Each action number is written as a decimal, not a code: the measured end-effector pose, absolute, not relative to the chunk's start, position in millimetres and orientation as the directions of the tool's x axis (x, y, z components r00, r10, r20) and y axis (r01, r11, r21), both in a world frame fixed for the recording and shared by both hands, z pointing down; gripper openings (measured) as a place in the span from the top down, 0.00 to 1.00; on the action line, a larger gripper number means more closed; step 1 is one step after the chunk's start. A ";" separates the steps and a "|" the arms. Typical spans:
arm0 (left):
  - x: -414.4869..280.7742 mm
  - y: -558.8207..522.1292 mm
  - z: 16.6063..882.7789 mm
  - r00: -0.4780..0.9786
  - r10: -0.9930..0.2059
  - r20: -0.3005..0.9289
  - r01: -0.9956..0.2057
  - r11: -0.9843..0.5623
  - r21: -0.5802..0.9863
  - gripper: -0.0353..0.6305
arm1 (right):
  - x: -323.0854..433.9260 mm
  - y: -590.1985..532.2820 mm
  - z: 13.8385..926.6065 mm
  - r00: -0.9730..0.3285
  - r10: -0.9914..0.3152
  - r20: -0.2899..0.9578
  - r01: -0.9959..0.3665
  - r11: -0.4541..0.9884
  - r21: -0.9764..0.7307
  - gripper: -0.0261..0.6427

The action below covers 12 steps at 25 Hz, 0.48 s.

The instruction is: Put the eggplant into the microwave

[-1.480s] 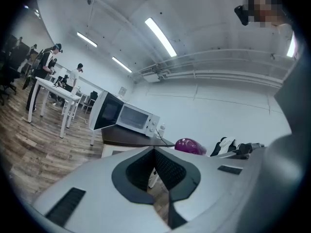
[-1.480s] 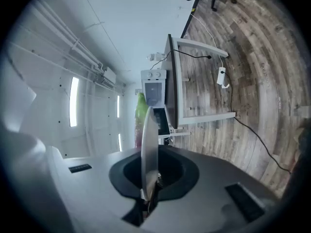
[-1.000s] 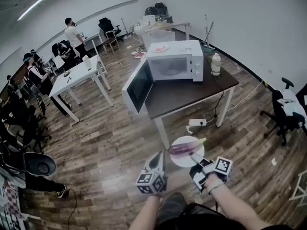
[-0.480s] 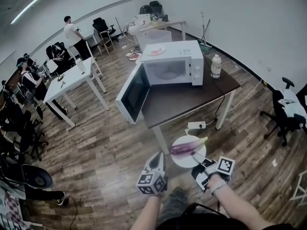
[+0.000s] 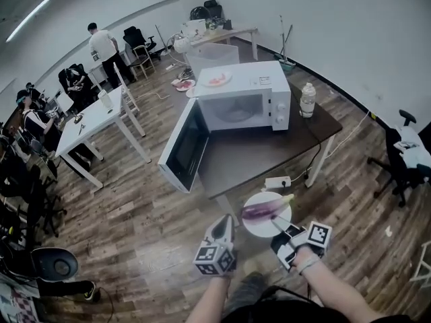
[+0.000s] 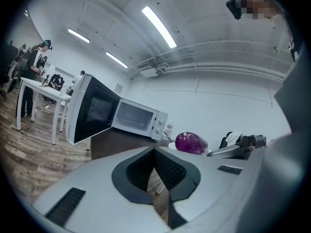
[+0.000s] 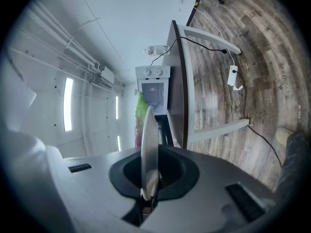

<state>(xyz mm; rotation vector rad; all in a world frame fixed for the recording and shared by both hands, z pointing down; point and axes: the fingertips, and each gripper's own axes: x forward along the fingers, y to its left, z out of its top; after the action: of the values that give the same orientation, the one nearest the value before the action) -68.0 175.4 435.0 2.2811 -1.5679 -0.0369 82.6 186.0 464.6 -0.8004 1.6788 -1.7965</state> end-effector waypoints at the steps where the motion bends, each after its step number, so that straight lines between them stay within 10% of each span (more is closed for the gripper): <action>1: -68.6 168.4 435.0 0.384 -0.905 0.186 -0.895 -0.315 0.316 0.95 | 82.0 179.8 465.7 -0.670 -0.740 0.059 -0.006 -0.073 -0.997 0.95; 12: -83.5 99.8 438.8 0.407 -0.895 0.182 -0.884 -0.336 0.324 0.95 | 68.6 116.5 470.1 -0.646 -0.761 0.057 -0.009 -0.067 -0.998 0.95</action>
<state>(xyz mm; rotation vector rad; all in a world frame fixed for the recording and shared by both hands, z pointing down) -83.5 99.8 438.8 2.2987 -1.5310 -0.0397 68.6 116.5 470.1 -0.8290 1.6617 -1.7692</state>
